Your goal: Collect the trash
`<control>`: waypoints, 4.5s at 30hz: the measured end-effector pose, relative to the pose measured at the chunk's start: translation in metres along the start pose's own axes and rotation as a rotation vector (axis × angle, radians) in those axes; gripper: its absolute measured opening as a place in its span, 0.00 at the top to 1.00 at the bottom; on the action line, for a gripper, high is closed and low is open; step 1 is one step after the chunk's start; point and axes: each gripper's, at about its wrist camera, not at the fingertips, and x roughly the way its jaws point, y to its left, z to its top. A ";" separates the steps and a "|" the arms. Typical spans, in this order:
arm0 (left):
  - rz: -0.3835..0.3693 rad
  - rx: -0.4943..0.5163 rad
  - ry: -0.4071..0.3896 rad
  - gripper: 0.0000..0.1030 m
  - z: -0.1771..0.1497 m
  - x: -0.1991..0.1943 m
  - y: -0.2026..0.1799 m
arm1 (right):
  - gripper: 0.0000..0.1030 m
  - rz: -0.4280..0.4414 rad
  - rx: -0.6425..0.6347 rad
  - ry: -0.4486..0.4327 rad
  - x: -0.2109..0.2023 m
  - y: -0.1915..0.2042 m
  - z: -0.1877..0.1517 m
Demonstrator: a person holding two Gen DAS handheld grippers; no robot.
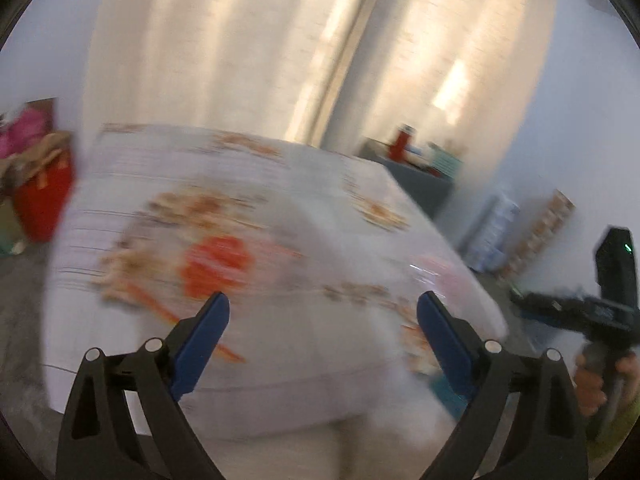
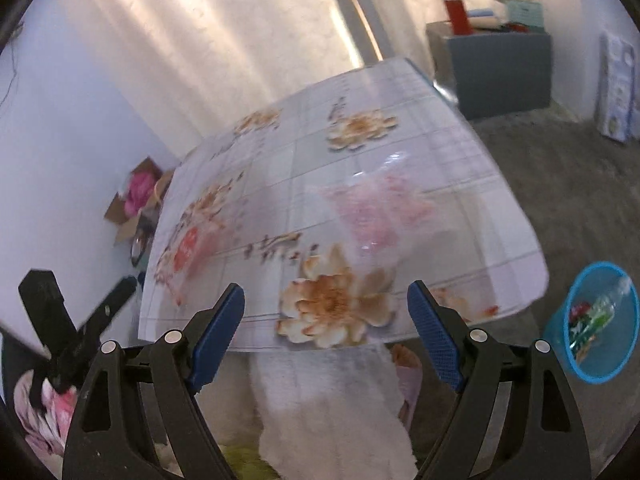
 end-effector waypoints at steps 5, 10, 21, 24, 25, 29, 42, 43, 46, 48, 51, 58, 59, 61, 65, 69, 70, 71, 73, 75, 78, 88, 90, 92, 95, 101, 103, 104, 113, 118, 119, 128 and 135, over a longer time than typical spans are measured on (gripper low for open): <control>0.066 -0.057 -0.018 0.09 0.006 -0.002 0.037 | 0.23 -0.012 -0.025 0.026 0.008 0.015 -0.001; 0.098 -0.085 0.001 0.09 0.004 0.006 0.049 | 0.23 -0.101 -0.071 -0.021 0.009 0.029 0.003; 0.109 -0.111 0.031 0.09 -0.005 0.010 0.058 | 0.19 -0.178 -0.134 -0.007 0.069 0.003 0.049; 0.115 -0.116 0.037 0.09 -0.006 0.008 0.060 | 0.19 -0.184 -0.137 0.048 0.089 -0.001 0.051; 0.117 -0.115 0.041 0.09 -0.006 0.008 0.060 | 0.19 -0.177 -0.141 0.061 0.093 0.000 0.050; 0.129 -0.109 0.045 0.09 -0.005 0.008 0.061 | 0.19 -0.189 -0.174 0.079 0.101 0.007 0.043; 0.126 -0.099 0.054 0.09 -0.006 0.011 0.056 | 0.54 -0.282 -0.193 0.081 0.110 0.012 0.028; 0.126 -0.099 0.054 0.09 -0.006 0.010 0.055 | 0.57 -0.283 -0.192 0.078 0.110 0.012 0.028; 0.130 -0.094 0.047 0.09 -0.006 0.010 0.054 | 0.61 -0.289 -0.189 0.071 0.108 0.012 0.025; 0.131 -0.091 0.043 0.09 -0.005 0.011 0.054 | 0.62 -0.296 -0.194 0.065 0.108 0.014 0.023; 0.145 -0.063 0.016 0.09 0.003 0.015 0.057 | 0.62 -0.304 -0.204 0.060 0.110 0.017 0.021; 0.125 0.037 0.080 0.06 0.031 0.042 0.065 | 0.62 -0.284 -0.194 0.059 0.111 0.015 0.021; 0.107 0.055 0.115 0.06 0.034 0.050 0.066 | 0.62 -0.279 -0.193 0.059 0.111 0.015 0.021; 0.089 0.092 0.164 0.06 0.039 0.061 0.066 | 0.62 -0.270 -0.190 0.059 0.110 0.014 0.021; 0.050 0.173 0.275 0.06 0.043 0.087 0.064 | 0.62 -0.257 -0.183 0.060 0.110 0.013 0.022; 0.068 0.236 0.356 0.06 0.039 0.107 0.062 | 0.62 -0.245 -0.173 0.058 0.109 0.012 0.021; 0.075 0.244 0.370 0.06 0.038 0.111 0.063 | 0.62 -0.242 -0.170 0.057 0.109 0.012 0.021; 0.078 0.246 0.375 0.06 0.037 0.113 0.063 | 0.62 -0.241 -0.169 0.057 0.109 0.012 0.022; 0.086 0.241 0.391 0.06 0.034 0.116 0.064 | 0.62 -0.241 -0.170 0.057 0.109 0.012 0.022; 0.084 0.243 0.400 0.06 0.032 0.118 0.064 | 0.62 -0.241 -0.170 0.058 0.110 0.013 0.022; 0.094 0.261 0.413 0.06 0.028 0.120 0.061 | 0.62 -0.241 -0.169 0.058 0.110 0.013 0.022; 0.046 0.306 0.456 0.06 0.014 0.119 0.042 | 0.62 -0.240 -0.171 0.059 0.109 0.012 0.022; 0.045 0.318 0.456 0.06 0.010 0.117 0.038 | 0.62 -0.240 -0.170 0.059 0.109 0.012 0.022; 0.054 0.329 0.454 0.06 0.007 0.116 0.035 | 0.62 -0.241 -0.170 0.059 0.110 0.013 0.021; 0.073 0.329 0.455 0.06 0.004 0.116 0.032 | 0.62 -0.240 -0.170 0.059 0.109 0.012 0.022; 0.111 0.336 0.454 0.08 -0.002 0.115 0.025 | 0.62 -0.240 -0.170 0.059 0.110 0.012 0.021; 0.120 0.344 0.448 0.13 -0.005 0.113 0.023 | 0.62 -0.239 -0.169 0.059 0.110 0.012 0.021; 0.122 0.337 0.444 0.14 -0.006 0.111 0.023 | 0.62 -0.239 -0.169 0.059 0.110 0.012 0.021; 0.166 0.308 0.411 0.49 -0.006 0.099 0.028 | 0.62 -0.237 -0.168 0.058 0.110 0.012 0.022; 0.168 0.300 0.388 0.72 -0.006 0.095 0.030 | 0.62 -0.235 -0.163 0.055 0.110 0.013 0.020; 0.170 0.296 0.383 0.76 -0.006 0.094 0.031 | 0.62 -0.235 -0.163 0.055 0.110 0.013 0.020; 0.109 0.209 0.341 0.92 0.000 0.083 0.040 | 0.62 -0.229 -0.158 0.055 0.110 0.014 0.020; 0.107 0.136 0.232 0.50 0.011 0.043 0.055 | 0.62 -0.231 -0.157 0.053 0.109 0.014 0.020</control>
